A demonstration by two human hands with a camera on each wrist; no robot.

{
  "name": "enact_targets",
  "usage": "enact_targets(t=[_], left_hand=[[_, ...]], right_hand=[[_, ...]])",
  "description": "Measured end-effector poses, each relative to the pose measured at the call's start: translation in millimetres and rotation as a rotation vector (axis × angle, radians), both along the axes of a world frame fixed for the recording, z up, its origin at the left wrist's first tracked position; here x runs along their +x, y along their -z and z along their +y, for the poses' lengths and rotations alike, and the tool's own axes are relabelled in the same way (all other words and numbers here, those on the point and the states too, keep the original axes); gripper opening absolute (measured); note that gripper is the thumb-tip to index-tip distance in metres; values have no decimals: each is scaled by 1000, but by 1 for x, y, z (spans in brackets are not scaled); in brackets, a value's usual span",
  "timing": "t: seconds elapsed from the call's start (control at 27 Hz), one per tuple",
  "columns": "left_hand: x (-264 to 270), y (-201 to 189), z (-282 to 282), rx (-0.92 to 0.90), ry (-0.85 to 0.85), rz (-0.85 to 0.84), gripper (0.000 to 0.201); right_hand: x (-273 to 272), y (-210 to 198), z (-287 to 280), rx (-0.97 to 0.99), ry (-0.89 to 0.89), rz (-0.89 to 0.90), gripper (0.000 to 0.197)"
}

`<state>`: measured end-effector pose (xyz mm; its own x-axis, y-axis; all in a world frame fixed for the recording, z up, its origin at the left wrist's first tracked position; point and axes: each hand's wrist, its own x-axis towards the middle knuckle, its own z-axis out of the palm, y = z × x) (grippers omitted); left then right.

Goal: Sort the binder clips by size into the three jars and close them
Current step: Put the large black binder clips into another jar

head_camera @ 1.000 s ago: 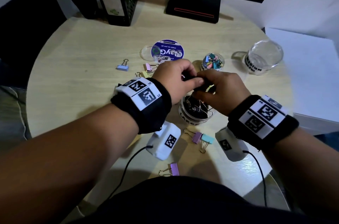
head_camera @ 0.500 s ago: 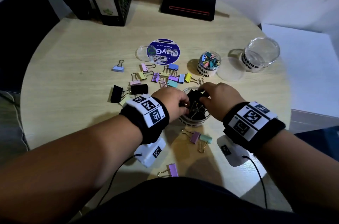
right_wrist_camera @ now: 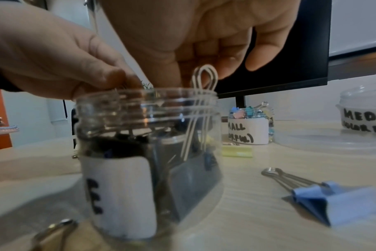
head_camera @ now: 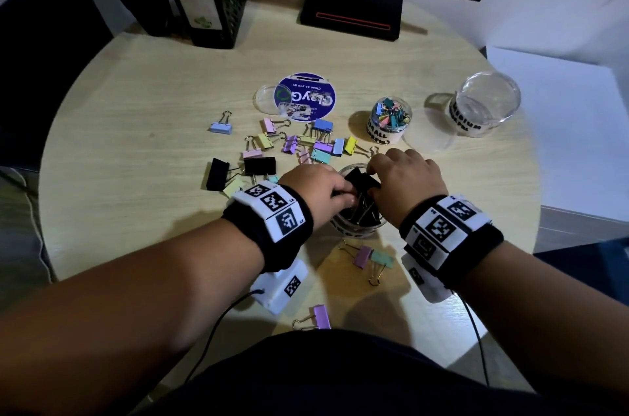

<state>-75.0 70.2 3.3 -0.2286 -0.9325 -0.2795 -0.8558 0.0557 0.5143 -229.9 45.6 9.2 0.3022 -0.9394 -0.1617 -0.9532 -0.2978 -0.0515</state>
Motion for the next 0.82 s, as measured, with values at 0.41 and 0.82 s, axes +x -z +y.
enact_targets(t=[0.41,0.82], left_hand=[[53,2,-6,-9,-209,-127,54],[129,34,-17,239,-265,-488,67]], right_hand=[[-13,13,11,116,-8,-294,65],[-10,5,6,253,33,-172,118]])
